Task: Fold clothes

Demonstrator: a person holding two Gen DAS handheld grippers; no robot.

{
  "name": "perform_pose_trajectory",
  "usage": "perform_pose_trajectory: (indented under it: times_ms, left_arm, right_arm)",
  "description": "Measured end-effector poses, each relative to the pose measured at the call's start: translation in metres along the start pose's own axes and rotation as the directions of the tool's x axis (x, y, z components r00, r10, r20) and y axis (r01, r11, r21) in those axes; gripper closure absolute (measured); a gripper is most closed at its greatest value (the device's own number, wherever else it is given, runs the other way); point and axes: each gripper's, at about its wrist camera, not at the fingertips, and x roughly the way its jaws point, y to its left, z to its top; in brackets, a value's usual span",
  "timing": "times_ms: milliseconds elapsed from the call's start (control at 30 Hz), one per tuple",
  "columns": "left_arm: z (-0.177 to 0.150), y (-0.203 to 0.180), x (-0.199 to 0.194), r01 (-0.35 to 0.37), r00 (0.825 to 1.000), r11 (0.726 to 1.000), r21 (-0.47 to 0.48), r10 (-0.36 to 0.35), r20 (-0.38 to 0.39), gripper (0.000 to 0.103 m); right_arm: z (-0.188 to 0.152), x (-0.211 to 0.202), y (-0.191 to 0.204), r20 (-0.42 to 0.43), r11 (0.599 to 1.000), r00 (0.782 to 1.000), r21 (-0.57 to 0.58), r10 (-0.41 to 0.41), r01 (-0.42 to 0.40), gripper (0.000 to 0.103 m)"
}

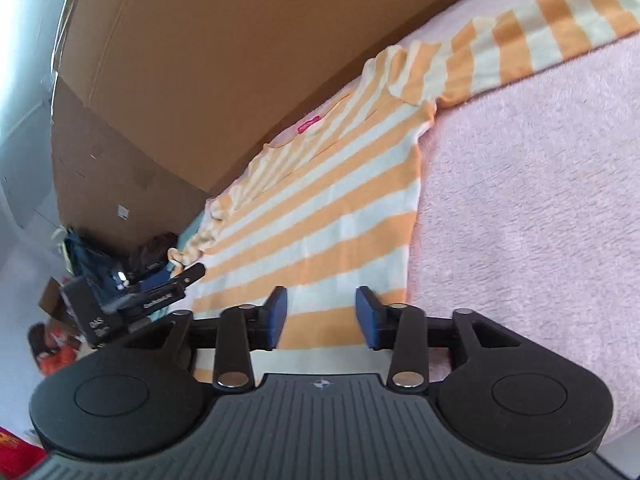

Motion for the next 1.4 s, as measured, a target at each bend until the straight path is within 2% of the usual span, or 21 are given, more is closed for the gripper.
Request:
perform_pose_trajectory:
  times_ms: [33, 67, 133, 167, 233, 333, 433, 533, 567, 600, 633, 733, 800, 900, 933, 1033, 1100, 1200, 1267, 1333, 1400]
  left_arm:
    - [-0.008, 0.0, 0.002, -0.044, 0.999, 0.999, 0.021, 0.045, -0.018, 0.001]
    - [-0.016, 0.0, 0.005, -0.094, 0.995, 0.994, 0.048, 0.096, -0.04, 0.001]
    - [-0.021, 0.009, 0.0, -0.161, 0.987, 0.986, 0.049, 0.162, -0.006, 0.001]
    - [-0.018, 0.012, -0.004, -0.175, 0.984, 0.984, 0.042, 0.175, -0.002, 0.001]
    - [-0.012, 0.018, -0.01, -0.203, 0.979, 0.979, 0.028, 0.203, 0.005, 0.001]
    - [0.011, 0.001, -0.022, -0.06, 0.996, 0.998, -0.008, 0.06, 0.064, 0.001]
    - [0.036, -0.042, -0.017, 0.057, 0.993, 0.997, 0.044, -0.061, 0.102, 0.001]
    - [0.062, -0.084, -0.002, 0.143, 0.982, 0.986, 0.09, -0.153, 0.115, 0.001]
    - [0.071, -0.098, 0.004, 0.174, 0.976, 0.98, 0.1, -0.185, 0.117, 0.001]
    - [0.079, -0.113, 0.01, 0.199, 0.971, 0.974, 0.106, -0.211, 0.111, 0.001]
    - [0.086, -0.126, 0.018, 0.215, 0.97, 0.971, 0.107, -0.225, 0.092, 0.001]
    - [0.104, -0.169, 0.042, 0.282, 0.955, 0.952, 0.115, -0.29, 0.057, 0.001]
    - [0.103, -0.19, 0.055, 0.292, 0.953, 0.948, 0.124, -0.3, 0.047, 0.001]
    - [0.095, -0.212, 0.076, 0.303, 0.952, 0.945, 0.121, -0.305, -0.003, 0.001]
    - [0.094, -0.21, 0.077, 0.31, 0.95, 0.944, 0.108, -0.311, -0.01, 0.001]
    - [0.091, -0.206, 0.081, 0.331, 0.943, 0.941, 0.069, -0.33, -0.03, 0.001]
    - [0.089, -0.203, 0.083, 0.345, 0.938, 0.938, 0.042, -0.343, -0.042, 0.001]
    - [0.086, -0.199, 0.087, 0.364, 0.93, 0.932, 0.001, -0.363, -0.061, 0.001]
    - [0.086, -0.198, 0.087, 0.367, 0.928, 0.93, -0.002, -0.366, -0.062, 0.001]
    - [0.086, -0.197, 0.086, 0.37, 0.927, 0.929, -0.006, -0.37, -0.063, 0.001]
    - [0.087, -0.197, 0.086, 0.373, 0.926, 0.928, -0.008, -0.372, -0.064, 0.001]
  right_arm:
    - [0.0, -0.002, -0.001, 0.028, 1.0, 0.999, -0.002, -0.022, 0.023, 0.074]
    - [0.002, -0.003, -0.003, 0.055, 0.999, 0.997, 0.009, -0.051, 0.05, 0.082]
    - [0.011, -0.008, -0.02, 0.114, 0.988, 0.984, 0.081, -0.139, 0.13, 0.082]
    - [0.016, -0.02, -0.032, 0.179, 0.98, 0.966, 0.103, -0.186, 0.169, 0.074]
    - [0.025, -0.042, -0.055, 0.296, 0.96, 0.927, 0.221, -0.232, 0.17, 0.072]
    - [0.038, -0.07, -0.086, 0.403, 0.899, 0.857, 0.415, -0.321, 0.141, 0.063]
    - [0.055, -0.086, -0.096, 0.432, 0.828, 0.759, 0.505, -0.487, 0.244, 0.054]
    - [0.065, -0.1, -0.133, 0.435, 0.767, 0.754, 0.626, -0.493, 0.141, 0.042]
    - [0.067, -0.102, -0.146, 0.431, 0.738, 0.763, 0.669, -0.482, 0.088, 0.042]
    - [0.069, -0.102, -0.154, 0.417, 0.702, 0.764, 0.71, -0.493, 0.065, 0.048]
    - [0.072, -0.103, -0.16, 0.413, 0.682, 0.761, 0.729, -0.5, 0.052, 0.05]
    - [0.093, -0.1, -0.17, 0.396, 0.662, 0.745, 0.745, -0.537, 0.082, 0.042]
    - [0.104, -0.094, -0.185, 0.345, 0.639, 0.766, 0.761, -0.542, 0.109, 0.042]
    - [0.109, -0.075, -0.213, 0.295, 0.595, 0.848, 0.803, -0.44, 0.029, 0.042]
    - [0.109, -0.07, -0.22, 0.301, 0.581, 0.86, 0.814, -0.411, -0.006, 0.041]
    - [0.11, -0.054, -0.235, 0.321, 0.538, 0.876, 0.839, -0.361, -0.086, 0.041]
    - [0.111, -0.045, -0.241, 0.352, 0.507, 0.869, 0.85, -0.349, -0.141, 0.04]
    - [0.109, -0.035, -0.249, 0.46, 0.457, 0.827, 0.841, -0.324, -0.289, 0.04]
    - [0.102, -0.038, -0.248, 0.557, 0.439, 0.764, 0.805, -0.325, -0.4, 0.041]
    - [0.098, -0.049, -0.239, 0.64, 0.493, 0.688, 0.746, -0.342, -0.448, 0.042]
    - [0.097, -0.058, -0.228, 0.681, 0.563, 0.638, 0.704, -0.36, -0.434, 0.042]
